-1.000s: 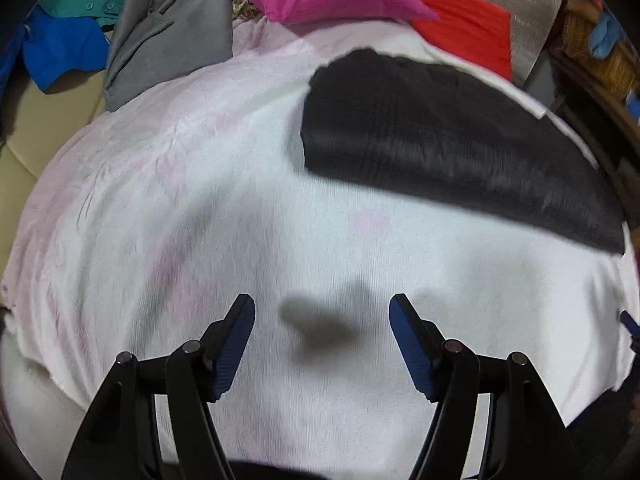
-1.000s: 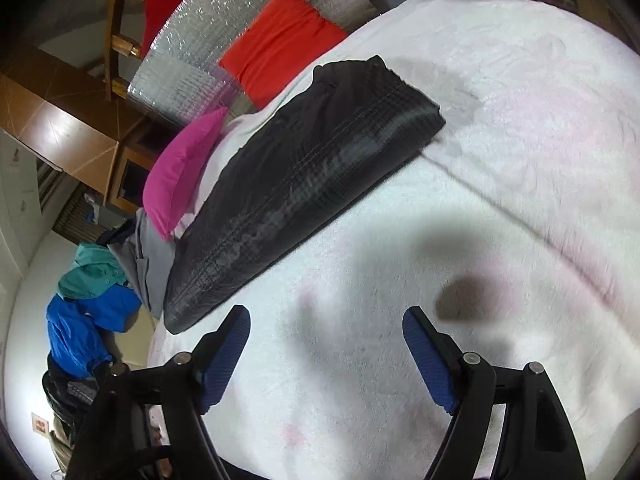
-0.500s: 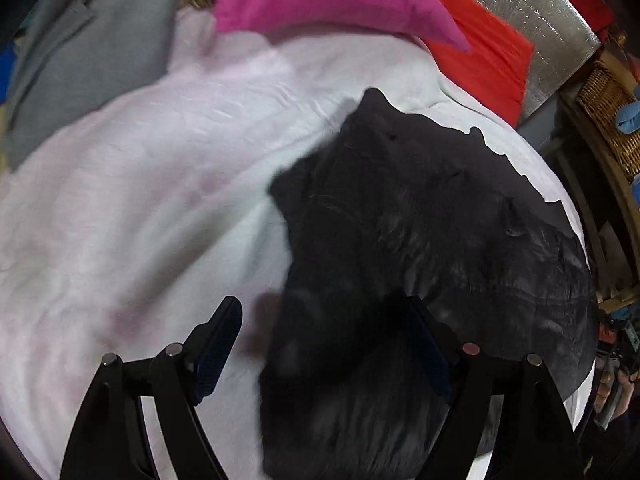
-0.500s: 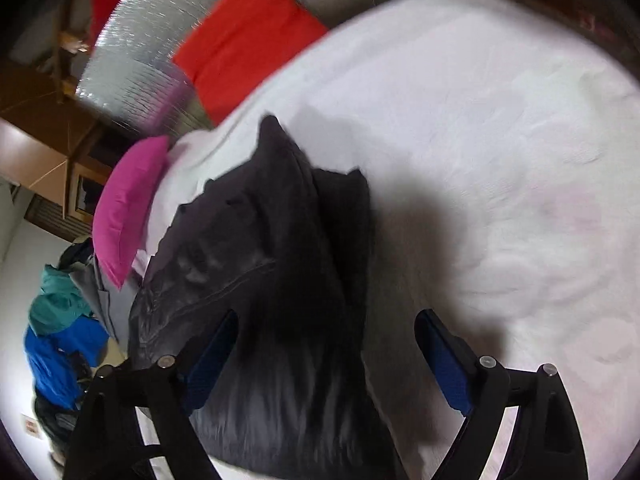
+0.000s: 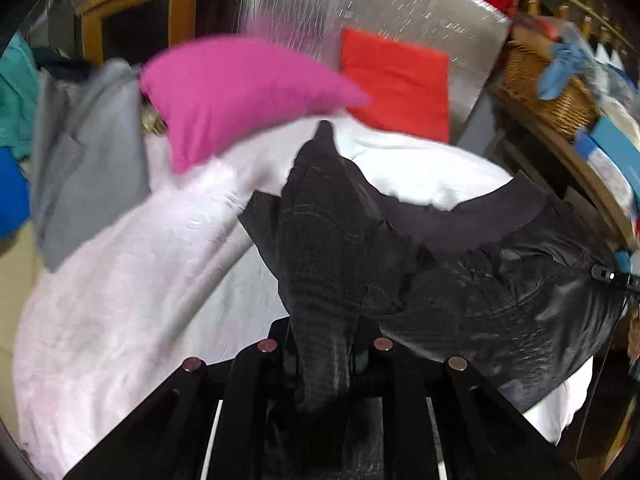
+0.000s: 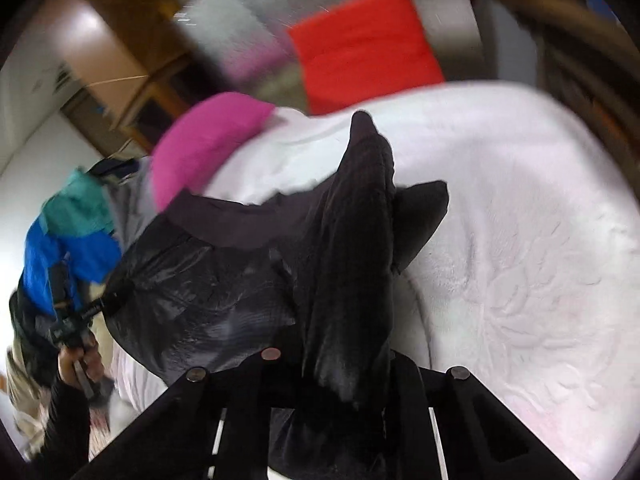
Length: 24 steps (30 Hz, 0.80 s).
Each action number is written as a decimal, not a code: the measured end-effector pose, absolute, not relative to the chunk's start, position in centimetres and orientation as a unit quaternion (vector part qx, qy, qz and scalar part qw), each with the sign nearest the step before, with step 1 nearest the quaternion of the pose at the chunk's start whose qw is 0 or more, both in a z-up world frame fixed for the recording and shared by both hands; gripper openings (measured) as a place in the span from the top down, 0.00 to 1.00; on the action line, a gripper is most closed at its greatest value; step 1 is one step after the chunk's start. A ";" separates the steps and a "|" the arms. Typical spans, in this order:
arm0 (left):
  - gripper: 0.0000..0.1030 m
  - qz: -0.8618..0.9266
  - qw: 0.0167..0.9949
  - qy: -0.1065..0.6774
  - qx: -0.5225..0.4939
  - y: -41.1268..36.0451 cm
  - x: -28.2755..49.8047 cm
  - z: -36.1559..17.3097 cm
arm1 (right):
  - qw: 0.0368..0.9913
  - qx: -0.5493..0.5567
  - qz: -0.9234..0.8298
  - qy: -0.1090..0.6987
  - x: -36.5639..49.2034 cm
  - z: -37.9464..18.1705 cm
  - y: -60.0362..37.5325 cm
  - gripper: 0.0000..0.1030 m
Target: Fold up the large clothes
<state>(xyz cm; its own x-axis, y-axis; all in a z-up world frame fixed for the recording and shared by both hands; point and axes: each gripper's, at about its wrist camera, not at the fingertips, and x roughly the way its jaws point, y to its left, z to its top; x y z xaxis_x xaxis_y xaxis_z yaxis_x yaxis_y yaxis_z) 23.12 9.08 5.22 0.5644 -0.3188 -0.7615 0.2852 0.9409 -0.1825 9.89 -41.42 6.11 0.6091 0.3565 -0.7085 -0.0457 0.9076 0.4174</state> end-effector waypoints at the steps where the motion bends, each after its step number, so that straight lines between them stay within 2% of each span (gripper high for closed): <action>1: 0.83 -0.170 0.884 0.435 -0.024 9.6 21.8 5.0 | 0.877 0.186 0.112 0.429 8.3 5.7 -41.5 0.85; 3: 0.82 -0.169 0.874 0.454 -0.046 10.7 18.8 2.2 | 0.868 0.204 0.107 0.440 5.4 3.3 -41.9 0.84; 6: 0.67 -0.149 0.832 0.532 -0.050 11.2 17.0 -5.2 | 0.828 0.252 0.063 0.497 2.6 -4.8 -43.5 0.69; 7: 0.52 -0.137 0.822 0.550 -0.058 11.4 17.0 -7.2 | 0.816 0.258 0.035 0.516 2.0 -7.0 -44.0 0.59; 8: 0.40 -0.134 0.823 0.546 -0.080 12.0 16.8 -8.0 | 0.816 0.277 0.029 0.507 0.9 -8.0 -44.3 0.53; 9: 0.37 -0.121 0.829 0.534 -0.110 13.3 16.3 -7.7 | 0.821 0.290 0.024 0.491 0.0 -7.9 -44.6 0.47; 11: 0.35 -0.094 0.836 0.523 -0.136 14.9 15.7 -6.2 | 0.845 0.279 -0.009 0.456 -1.8 -5.8 -44.8 0.45; 13: 0.35 -0.074 0.856 0.491 -0.141 15.9 14.7 -3.5 | 0.871 0.256 -0.037 0.419 -3.1 -3.2 -44.6 0.35; 18: 0.34 -0.050 0.893 0.435 -0.099 14.2 11.0 0.9 | 0.904 0.244 0.002 0.350 -4.8 1.6 -40.3 0.29; 21: 0.33 -0.077 0.900 0.423 -0.072 11.0 8.8 1.5 | 0.909 0.219 0.039 0.352 -4.5 1.3 -35.6 0.26; 24: 0.23 -0.094 0.906 0.410 -0.049 7.9 7.8 0.6 | 0.903 0.221 0.019 0.369 -3.4 -1.4 -32.9 0.21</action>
<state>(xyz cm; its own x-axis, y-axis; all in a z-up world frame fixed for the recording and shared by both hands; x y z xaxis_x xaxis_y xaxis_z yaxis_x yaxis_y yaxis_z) 7.83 7.93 0.56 0.6454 -0.2099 -0.7345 0.1300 0.9777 -0.1651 -3.36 -32.94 -1.38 0.7273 0.1974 -0.6573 0.1282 0.9018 0.4126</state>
